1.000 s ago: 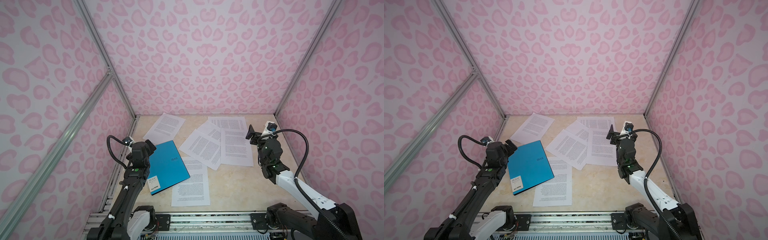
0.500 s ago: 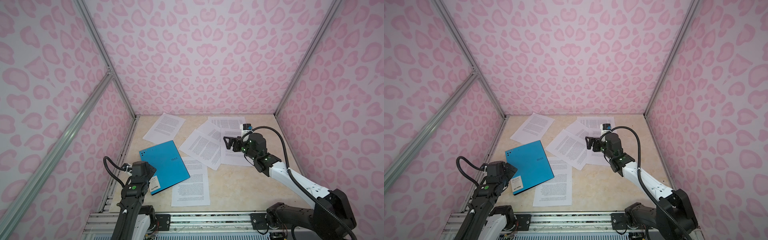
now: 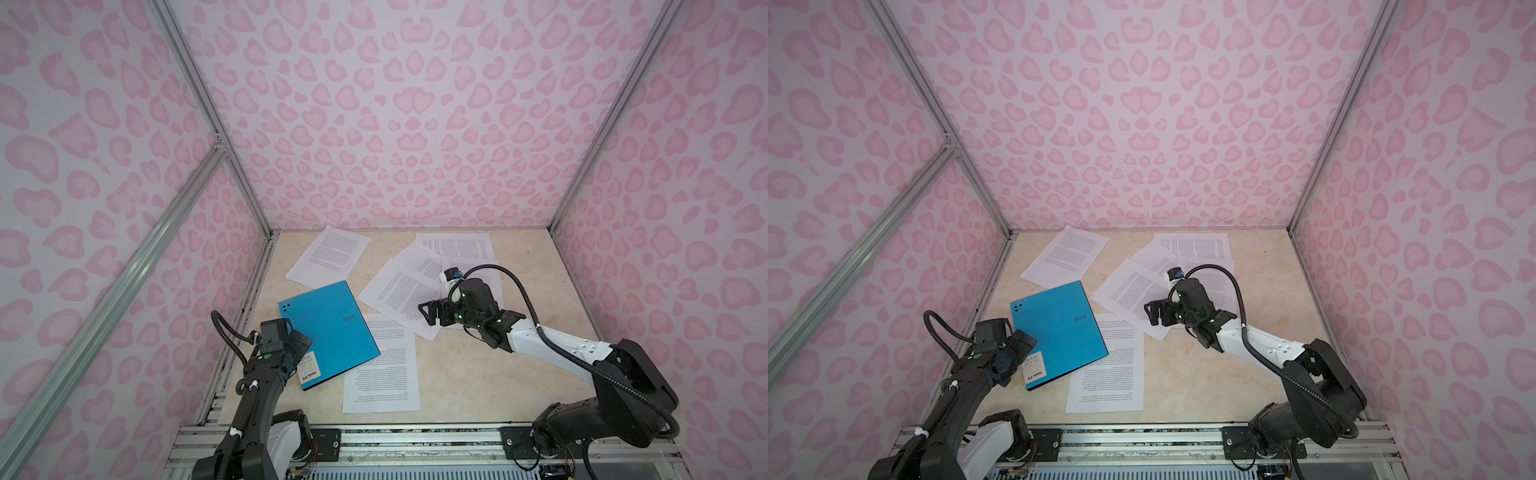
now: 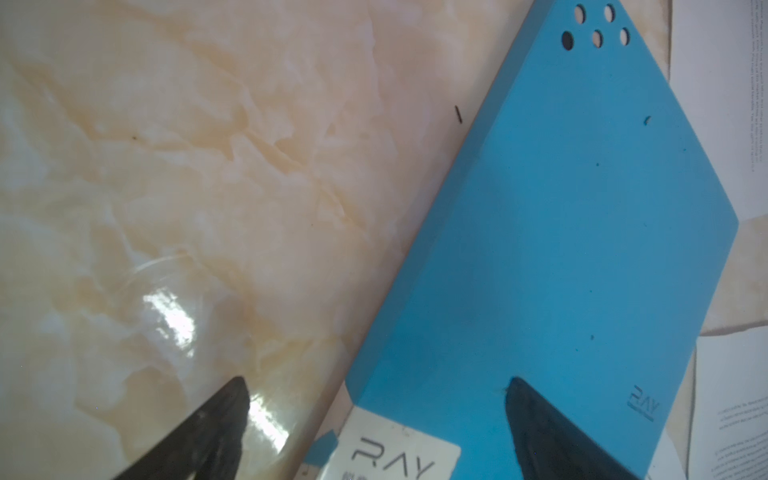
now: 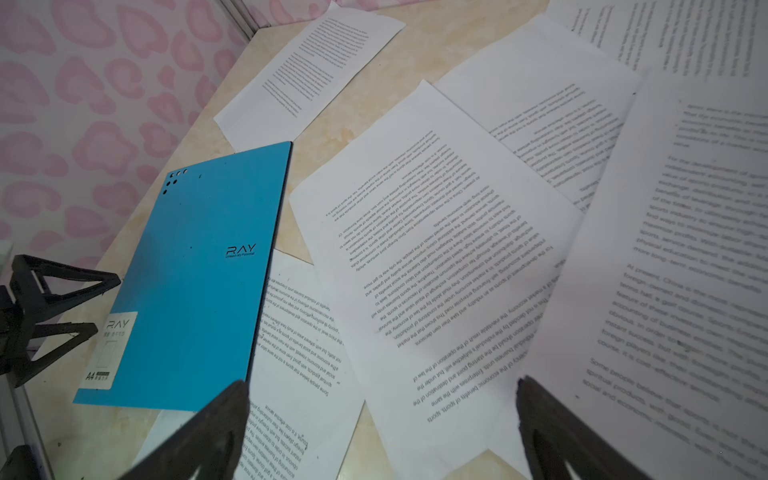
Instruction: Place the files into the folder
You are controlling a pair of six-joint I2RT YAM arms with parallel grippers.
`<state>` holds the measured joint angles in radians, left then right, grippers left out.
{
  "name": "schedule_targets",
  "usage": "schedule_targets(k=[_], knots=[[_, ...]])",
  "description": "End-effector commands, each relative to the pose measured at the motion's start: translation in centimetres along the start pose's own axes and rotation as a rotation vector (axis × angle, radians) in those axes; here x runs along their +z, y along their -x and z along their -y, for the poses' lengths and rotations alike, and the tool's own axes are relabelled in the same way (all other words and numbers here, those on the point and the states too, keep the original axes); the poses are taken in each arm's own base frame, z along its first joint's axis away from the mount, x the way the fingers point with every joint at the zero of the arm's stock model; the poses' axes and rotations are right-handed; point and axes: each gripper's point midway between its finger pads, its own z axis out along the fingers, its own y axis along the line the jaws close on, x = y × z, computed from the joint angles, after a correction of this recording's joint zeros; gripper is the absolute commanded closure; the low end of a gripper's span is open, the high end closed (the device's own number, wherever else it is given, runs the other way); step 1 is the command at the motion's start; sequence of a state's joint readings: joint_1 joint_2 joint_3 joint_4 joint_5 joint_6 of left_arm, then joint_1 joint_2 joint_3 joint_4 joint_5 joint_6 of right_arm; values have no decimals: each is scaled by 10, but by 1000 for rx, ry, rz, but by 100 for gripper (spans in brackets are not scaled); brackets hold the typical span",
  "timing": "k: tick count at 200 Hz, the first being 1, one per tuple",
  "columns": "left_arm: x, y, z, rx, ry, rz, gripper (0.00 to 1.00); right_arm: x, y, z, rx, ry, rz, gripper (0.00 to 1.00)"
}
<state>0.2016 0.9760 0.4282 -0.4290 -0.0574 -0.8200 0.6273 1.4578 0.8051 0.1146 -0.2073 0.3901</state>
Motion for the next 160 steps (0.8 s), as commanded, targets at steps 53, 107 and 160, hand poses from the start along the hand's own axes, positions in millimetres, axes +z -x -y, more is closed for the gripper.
schedule_targets(k=[53, 107, 160], knots=[[18, 6, 24, 54, -27, -66, 1, 21, -28, 10, -41, -47, -116, 0], [31, 2, 47, 63, -91, -139, 4, 20, -28, 13, -36, -58, -116, 0], [34, -1, 83, 132, -140, -158, 4, 17, -27, 19, -14, -75, -120, 0]])
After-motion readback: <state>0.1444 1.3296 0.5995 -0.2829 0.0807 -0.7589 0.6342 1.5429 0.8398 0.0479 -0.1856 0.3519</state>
